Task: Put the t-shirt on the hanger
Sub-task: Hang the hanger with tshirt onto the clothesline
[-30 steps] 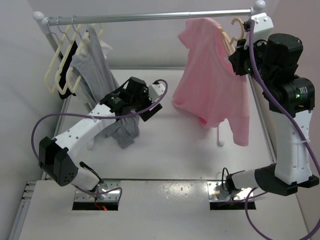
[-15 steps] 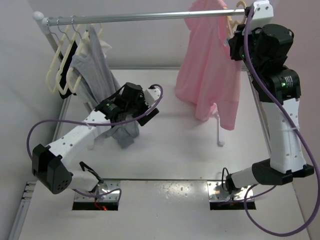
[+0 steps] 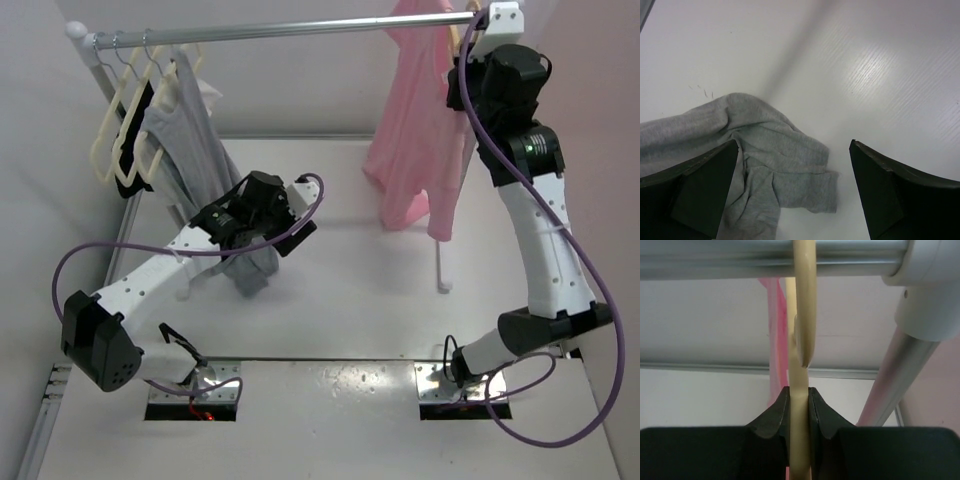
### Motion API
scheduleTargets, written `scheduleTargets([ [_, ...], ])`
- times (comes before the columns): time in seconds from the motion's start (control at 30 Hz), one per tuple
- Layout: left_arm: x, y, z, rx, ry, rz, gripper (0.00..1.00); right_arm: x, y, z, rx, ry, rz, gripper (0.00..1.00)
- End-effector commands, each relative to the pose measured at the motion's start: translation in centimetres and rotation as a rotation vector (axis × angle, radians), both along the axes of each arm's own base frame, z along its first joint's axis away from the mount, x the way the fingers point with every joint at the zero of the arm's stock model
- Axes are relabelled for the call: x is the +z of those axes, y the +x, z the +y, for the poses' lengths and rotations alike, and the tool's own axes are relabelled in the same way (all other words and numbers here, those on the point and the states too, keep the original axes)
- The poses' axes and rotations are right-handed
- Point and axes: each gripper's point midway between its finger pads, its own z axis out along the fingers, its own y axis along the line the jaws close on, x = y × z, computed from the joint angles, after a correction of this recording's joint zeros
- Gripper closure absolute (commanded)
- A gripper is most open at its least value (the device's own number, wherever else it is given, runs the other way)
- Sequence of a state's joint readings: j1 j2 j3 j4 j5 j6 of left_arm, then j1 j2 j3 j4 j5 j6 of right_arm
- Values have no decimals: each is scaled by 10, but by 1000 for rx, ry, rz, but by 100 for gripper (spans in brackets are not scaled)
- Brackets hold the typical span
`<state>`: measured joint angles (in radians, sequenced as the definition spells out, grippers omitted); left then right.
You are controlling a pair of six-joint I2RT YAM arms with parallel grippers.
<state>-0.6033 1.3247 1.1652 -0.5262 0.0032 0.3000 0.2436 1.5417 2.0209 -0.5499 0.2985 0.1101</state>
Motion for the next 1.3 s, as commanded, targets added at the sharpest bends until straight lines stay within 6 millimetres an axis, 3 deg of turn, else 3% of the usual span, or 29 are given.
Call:
scheduleTargets([
  [0.0, 11, -2, 1, 17, -53, -25, 0, -6, -29, -12, -41, 50, 6, 93],
  [0.03, 8, -2, 1, 17, -53, -23, 0, -23, -31, -13, -41, 42, 38, 83],
  [0.07, 8, -2, 1, 17, -53, -23, 0, -25, -37, -15, -41, 41, 40, 71],
  [0.1, 4, -4, 2, 17, -47, -16, 0, -27, -49, -17, -41, 41, 43, 44],
  [0.2, 6, -2, 1, 17, -53, -25, 0, -42, -71, -23, -52, 13, 99, 26],
  [0.3, 5, -3, -1, 15, -64, -17, 0, -44, -101, -34, -73, 9, 100, 22],
  [0.4, 1, -7, -3, 4, -75, 3, 0, -33, -131, -44, -85, 20, 58, 20],
  [0.63, -11, -12, -2, 19, -79, 12, 0, -12, -177, -38, -4, 94, 18, 10],
  [0.73, -26, -18, 10, 48, -68, -11, 0, -31, -196, -39, -1, 151, 28, 9],
  [0.77, -44, -23, 16, 56, -48, 6, 0, -32, -202, -40, -1, 170, 10, 9],
  [0.83, -63, -29, 24, 70, -23, 20, 0, -33, -217, -52, -51, 214, -58, 8],
  [0.87, -74, -30, 30, 90, -1, 22, 0, -55, -220, -56, -82, 246, -43, 8],
  [0.9, -91, -34, 37, 98, 20, 20, 0, -50, -246, -74, -150, 289, -127, 0],
  [0.93, -100, -35, 41, 110, 32, 17, 0, -74, -250, -82, -200, 303, -104, 0],
  [0.97, -109, -35, 48, 135, 40, -6, 0, -85, -259, -88, -243, 371, -110, 0],
  [1.0, -114, -35, 51, 153, 41, -10, 0, -101, -282, -103, -308, 395, -114, 0],
  [1.1, -129, -38, 60, 227, 24, -11, 0, -170, -303, -114, -427, 487, -6, 0],
  [1.2, -147, -45, 67, 283, 2, 6, 0, -194, -314, -115, -475, 632, -18, 0],
  [1.27, -146, -45, 64, 272, -9, 10, 0, -189, -323, -116, -444, 669, -75, 0],
])
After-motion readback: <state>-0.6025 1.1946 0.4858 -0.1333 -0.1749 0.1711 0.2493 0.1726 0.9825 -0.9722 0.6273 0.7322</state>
